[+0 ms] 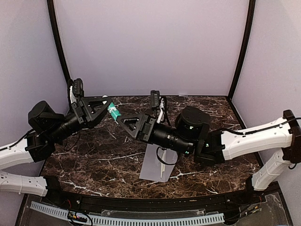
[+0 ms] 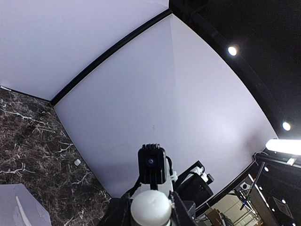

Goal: Place the letter into the envelope and seal it
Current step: Adjust the solid glue.

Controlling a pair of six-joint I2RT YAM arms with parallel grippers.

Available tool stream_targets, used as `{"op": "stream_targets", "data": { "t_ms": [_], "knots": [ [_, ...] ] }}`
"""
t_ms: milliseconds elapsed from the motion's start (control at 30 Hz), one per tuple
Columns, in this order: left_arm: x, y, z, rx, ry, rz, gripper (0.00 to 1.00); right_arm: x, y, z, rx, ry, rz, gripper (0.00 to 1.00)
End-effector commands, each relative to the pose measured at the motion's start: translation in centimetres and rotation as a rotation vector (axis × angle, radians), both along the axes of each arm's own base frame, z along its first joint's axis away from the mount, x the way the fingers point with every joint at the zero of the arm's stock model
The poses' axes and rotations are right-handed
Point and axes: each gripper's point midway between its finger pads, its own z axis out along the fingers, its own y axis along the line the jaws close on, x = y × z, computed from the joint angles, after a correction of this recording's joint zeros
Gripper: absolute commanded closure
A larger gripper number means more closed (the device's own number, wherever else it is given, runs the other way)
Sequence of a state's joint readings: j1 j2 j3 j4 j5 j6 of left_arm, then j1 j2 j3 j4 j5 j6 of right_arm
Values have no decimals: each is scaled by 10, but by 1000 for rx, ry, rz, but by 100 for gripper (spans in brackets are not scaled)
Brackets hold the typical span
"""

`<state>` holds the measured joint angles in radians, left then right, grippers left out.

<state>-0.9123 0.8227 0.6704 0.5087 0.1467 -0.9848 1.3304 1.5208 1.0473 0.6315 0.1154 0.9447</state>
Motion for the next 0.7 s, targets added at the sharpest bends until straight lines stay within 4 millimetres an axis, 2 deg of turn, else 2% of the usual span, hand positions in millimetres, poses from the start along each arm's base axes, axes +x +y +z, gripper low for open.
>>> {"op": "stream_targets", "data": {
  "t_ms": [0, 100, 200, 300, 667],
  "knots": [
    [-1, 3, 9, -50, -17, 7, 100, -2, 9, 32, 85, -11, 44, 31],
    [-1, 2, 8, -52, -15, 4, 100, -2, 14, 34, 92, -13, 52, 33],
    [-1, 2, 6, -50, -12, 3, 100, -1, 16, 37, 101, -18, 59, 47],
    [-1, 2, 6, -50, -11, 1, 100, -1, 19, 39, 105, -16, 66, 56],
    [-4, -4, 4, -54, -4, -33, 100, 9, 20, 37, 98, -24, 45, 58]
  ]
}}
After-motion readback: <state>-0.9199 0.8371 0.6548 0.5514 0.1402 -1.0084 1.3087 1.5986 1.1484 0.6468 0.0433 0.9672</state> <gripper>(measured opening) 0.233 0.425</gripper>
